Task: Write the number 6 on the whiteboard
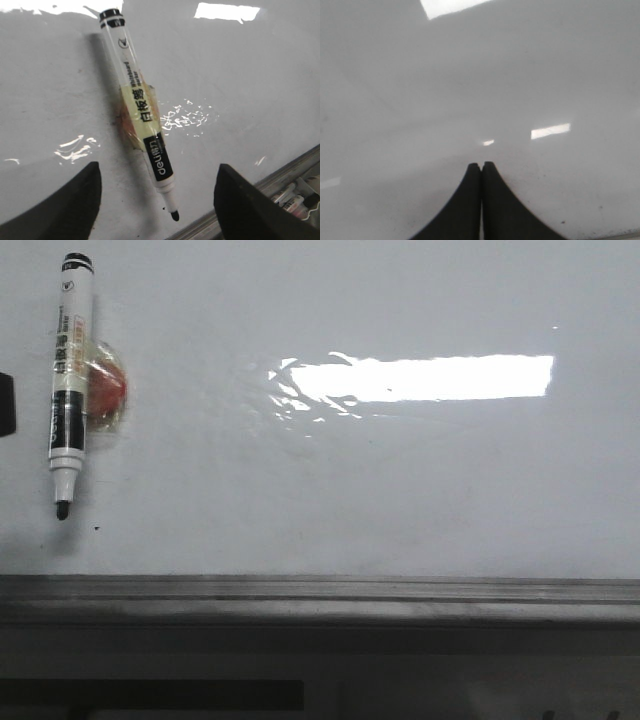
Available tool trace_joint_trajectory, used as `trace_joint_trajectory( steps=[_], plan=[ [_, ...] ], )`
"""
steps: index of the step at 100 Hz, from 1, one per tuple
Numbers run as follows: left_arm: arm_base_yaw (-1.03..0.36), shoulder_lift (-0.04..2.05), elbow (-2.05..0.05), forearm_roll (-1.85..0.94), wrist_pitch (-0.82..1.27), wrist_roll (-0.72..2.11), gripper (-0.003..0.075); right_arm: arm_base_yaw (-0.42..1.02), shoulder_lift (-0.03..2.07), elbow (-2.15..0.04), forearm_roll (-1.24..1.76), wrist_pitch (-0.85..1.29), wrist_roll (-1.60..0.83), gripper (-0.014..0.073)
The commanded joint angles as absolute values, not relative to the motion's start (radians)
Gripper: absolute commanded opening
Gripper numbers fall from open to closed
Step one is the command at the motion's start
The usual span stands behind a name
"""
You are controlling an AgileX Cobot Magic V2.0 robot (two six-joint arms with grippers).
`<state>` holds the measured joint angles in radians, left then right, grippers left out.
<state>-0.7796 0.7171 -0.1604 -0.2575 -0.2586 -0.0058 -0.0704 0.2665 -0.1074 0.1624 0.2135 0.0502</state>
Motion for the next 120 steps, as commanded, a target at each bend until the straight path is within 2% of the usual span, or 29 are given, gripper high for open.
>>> trace_joint_trajectory(
  steps=[1, 54, 61, 68, 85, 100, 120],
  plan=[
    [-0.809, 0.773, -0.205, -0.273, -0.372, -0.014, 0.0456, -0.078, 0.283, -0.145, 0.166, 0.131, 0.047, -0.0071],
    [-0.829, 1.041, -0.302, -0.386, -0.419, -0.014, 0.0446, -0.078, 0.283, -0.145, 0.166, 0.131, 0.047, -0.0071],
    [-0.827, 1.057, -0.302, -0.428, -0.419, -0.007, 0.0401, -0.078, 0.283, -0.145, 0.166, 0.131, 0.047, -0.0071],
    [-0.819, 1.068, -0.302, -0.452, -0.419, -0.007, 0.031, -0.078, 0.283, -0.145, 0.166, 0.131, 0.047, -0.0071],
    [-0.798, 1.075, -0.302, -0.456, -0.419, -0.007, -0.0022, -0.078, 0.283, -0.145, 0.166, 0.133, 0.047, -0.0071],
    [-0.798, 1.075, -0.302, -0.456, -0.419, -0.007, -0.0019, -0.049, 0.283, -0.167, 0.162, 0.169, 0.046, -0.0071],
    [-0.803, 1.026, -0.302, -0.387, -0.331, -0.007, -0.0019, 0.137, 0.321, -0.234, 0.148, 0.29, -0.046, -0.0071]
  ],
)
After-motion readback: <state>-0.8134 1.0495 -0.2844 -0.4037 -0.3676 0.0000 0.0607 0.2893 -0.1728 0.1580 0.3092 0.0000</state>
